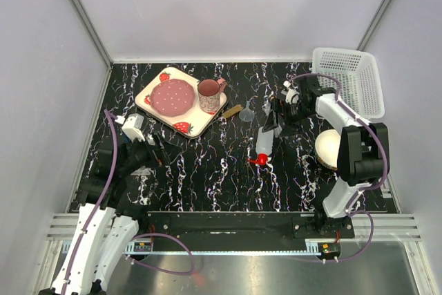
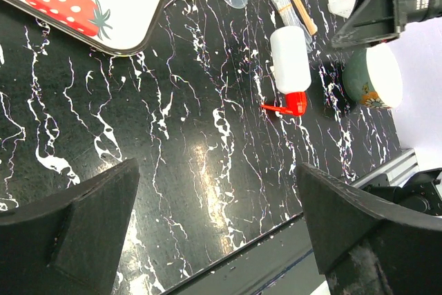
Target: Organize the chemistry lab equipment
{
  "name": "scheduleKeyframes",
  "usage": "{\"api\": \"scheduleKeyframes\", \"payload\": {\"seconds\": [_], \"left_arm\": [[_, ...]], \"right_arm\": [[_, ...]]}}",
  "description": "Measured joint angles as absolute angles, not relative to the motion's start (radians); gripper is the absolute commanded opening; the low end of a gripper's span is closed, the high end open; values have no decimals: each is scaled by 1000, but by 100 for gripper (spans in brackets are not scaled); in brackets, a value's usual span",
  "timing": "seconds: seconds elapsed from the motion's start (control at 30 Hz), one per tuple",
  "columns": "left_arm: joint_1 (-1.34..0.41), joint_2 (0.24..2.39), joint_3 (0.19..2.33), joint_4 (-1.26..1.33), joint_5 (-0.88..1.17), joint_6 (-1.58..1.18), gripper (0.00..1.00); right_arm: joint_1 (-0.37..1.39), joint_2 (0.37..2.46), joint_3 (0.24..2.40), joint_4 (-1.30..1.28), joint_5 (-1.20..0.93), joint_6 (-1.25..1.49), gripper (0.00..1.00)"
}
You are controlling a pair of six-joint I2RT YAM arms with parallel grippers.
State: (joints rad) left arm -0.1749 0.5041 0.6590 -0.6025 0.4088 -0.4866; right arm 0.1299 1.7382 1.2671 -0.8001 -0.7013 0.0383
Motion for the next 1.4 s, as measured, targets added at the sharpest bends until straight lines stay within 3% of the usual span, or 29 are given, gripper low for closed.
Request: {"api": "scheduleKeyframes", "payload": {"seconds": [0.43,0.57,0.73,0.83,1.1,1.4], "left_arm": [[-175,505,659,-596,417,-486,99],[-175,503,659,-596,417,-486,99],[-175,492,657,-595,418,-486,99],[-175,492,653,-592,418,-486,99],[-175,482,651,-588,421,-486,99],[-175,479,651,-581,435,-486,99]], "right_arm": [[370,1867,1235,-673,-318,278,97],[368,1879,1234,-666,-247,291,77],[368,1879,1234,-664,-233,272,46],[368,1870,1234,-666,-274,242,41],[323,1701,1332,-756,-385,38,43],[-100,1596,1668,-813,-353,-185,47]]}}
